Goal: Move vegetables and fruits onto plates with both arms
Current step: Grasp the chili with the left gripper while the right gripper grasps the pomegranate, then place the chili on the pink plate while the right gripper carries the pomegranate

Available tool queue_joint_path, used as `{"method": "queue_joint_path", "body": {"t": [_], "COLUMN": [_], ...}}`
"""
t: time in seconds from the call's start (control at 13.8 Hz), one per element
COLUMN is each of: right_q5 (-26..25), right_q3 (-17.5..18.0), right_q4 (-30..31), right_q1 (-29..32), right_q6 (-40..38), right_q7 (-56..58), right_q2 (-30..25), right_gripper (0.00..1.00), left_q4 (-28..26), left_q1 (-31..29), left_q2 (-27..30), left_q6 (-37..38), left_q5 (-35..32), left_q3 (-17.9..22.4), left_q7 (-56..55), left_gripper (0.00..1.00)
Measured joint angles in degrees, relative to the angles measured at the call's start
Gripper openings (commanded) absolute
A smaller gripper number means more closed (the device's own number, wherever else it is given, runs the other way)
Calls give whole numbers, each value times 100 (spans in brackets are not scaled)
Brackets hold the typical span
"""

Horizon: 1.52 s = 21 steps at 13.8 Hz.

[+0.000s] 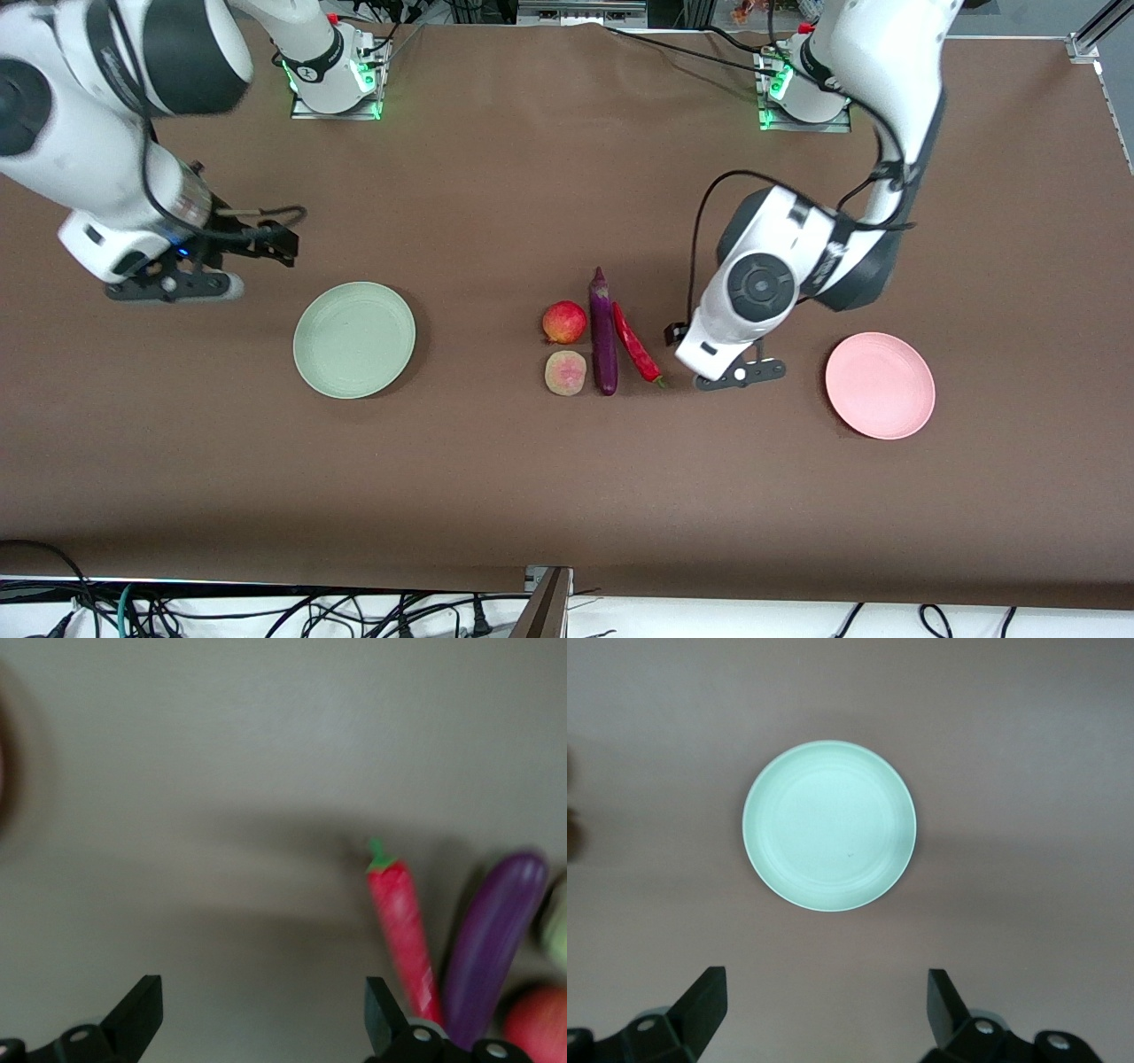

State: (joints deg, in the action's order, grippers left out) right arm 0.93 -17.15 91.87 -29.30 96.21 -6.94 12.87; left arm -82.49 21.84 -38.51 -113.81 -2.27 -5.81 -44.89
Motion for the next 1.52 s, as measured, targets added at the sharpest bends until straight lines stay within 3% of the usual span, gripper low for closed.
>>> {"method": "queue_joint_path", "body": {"t": [0.22, 0.43, 0.51, 0.58, 0.65, 0.8, 1.08, 1.37, 1.52], "right_q5": [46, 829, 1084, 1231, 1280, 1302, 1303, 1341, 1680], "right_q3": [4, 16, 52, 113, 182, 306, 388, 495, 504], "right_q4": [-10, -14, -31, -83, -182, -529, -1122, -1215, -1216], "right_q1": [-245, -285, -324, -412, -558, -981, -1659, -1735, -1730], "right_q6": [147, 443, 619, 830, 1061, 1670, 2551, 2901, 2912], "right_q7": [-22, -396, -570, -823, -1095, -1815, -3162, -3854, -3947], "right_q2": [353, 586, 719, 892, 1117, 1792, 2888, 3033, 3045], "right_gripper": [100, 100, 100, 100, 100, 100, 100, 100, 100], "left_q4": [20, 20, 20, 20, 20, 21, 16, 46, 136], "left_q1": [36, 276, 394, 469, 494, 493, 493, 421, 257], "left_q2": [-432, -750, -862, -948, -999, -1018, -1023, -994, -840], "left_q6": [-1032, -1372, -1500, -1584, -1623, -1642, -1633, -1522, -1013], "left_q5": [4, 3, 3, 3, 3, 3, 2, 0, -3], "left_q3": [-2, -11, -10, -7, -6, 10, 29, 105, 171], "left_q7": [-1118, -1553, -1601, -1625, -1633, -1633, -1632, -1494, -1000], "left_gripper": [100, 99, 52, 23, 11, 0, 0, 0, 0]}}
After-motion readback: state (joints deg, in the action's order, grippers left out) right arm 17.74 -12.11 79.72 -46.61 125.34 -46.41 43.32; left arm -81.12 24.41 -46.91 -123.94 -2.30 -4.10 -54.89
